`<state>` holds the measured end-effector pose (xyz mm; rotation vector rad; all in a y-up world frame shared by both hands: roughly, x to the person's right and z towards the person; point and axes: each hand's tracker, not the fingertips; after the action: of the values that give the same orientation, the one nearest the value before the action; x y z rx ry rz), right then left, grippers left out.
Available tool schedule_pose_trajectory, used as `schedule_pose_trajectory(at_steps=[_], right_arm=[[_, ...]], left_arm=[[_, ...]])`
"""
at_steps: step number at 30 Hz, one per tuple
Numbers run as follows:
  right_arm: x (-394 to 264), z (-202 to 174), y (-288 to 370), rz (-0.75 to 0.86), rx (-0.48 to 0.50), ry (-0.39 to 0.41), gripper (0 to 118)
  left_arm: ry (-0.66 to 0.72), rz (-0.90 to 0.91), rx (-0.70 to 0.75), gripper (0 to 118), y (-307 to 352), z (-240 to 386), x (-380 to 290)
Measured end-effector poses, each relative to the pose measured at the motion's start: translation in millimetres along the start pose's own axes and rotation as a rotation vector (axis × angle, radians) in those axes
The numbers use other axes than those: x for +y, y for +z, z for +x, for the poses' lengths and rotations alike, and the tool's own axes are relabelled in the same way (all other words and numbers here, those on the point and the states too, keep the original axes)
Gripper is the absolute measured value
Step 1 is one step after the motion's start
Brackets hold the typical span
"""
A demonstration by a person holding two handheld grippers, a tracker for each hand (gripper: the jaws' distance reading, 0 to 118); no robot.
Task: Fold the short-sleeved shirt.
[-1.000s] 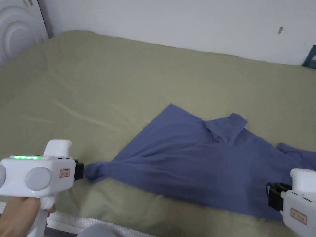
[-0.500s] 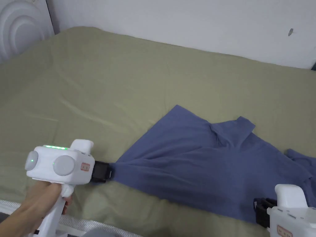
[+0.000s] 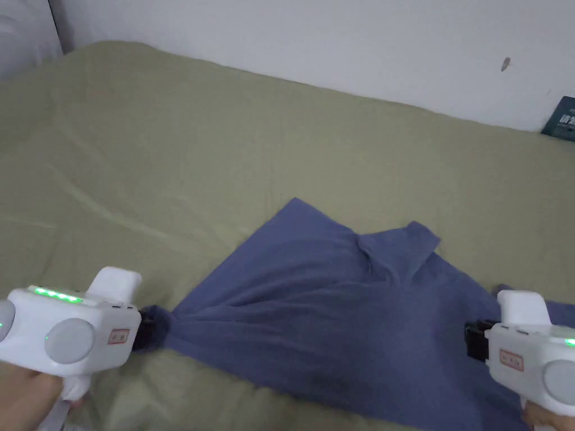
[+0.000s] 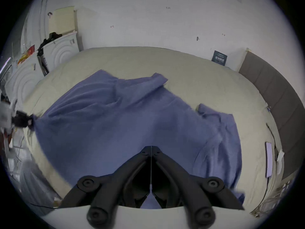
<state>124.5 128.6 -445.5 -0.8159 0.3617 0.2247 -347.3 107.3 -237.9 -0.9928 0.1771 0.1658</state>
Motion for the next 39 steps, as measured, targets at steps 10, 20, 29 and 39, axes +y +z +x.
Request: schedule_pose_trajectory(at_steps=[10, 20, 29, 39], right_arm=[[96, 51, -115, -0.131, -0.057, 0.011, 1], [87, 50, -164, -0.27, -0.01, 0.024, 97], [105, 39, -74, -0.07, -0.019, 0.026, 2], [117, 46, 133, 0.271, -0.067, 0.053, 2]], left_arm=[[0.08, 0.012, -0.012, 4, -7, -5, -2], [0.087, -0.007, -0.016, 4, -18, -4, 6], [0.066, -0.012, -0.009, 4, -6, 1, 9], [0.067, 0.195, -0.035, 4, 88, 20, 57]])
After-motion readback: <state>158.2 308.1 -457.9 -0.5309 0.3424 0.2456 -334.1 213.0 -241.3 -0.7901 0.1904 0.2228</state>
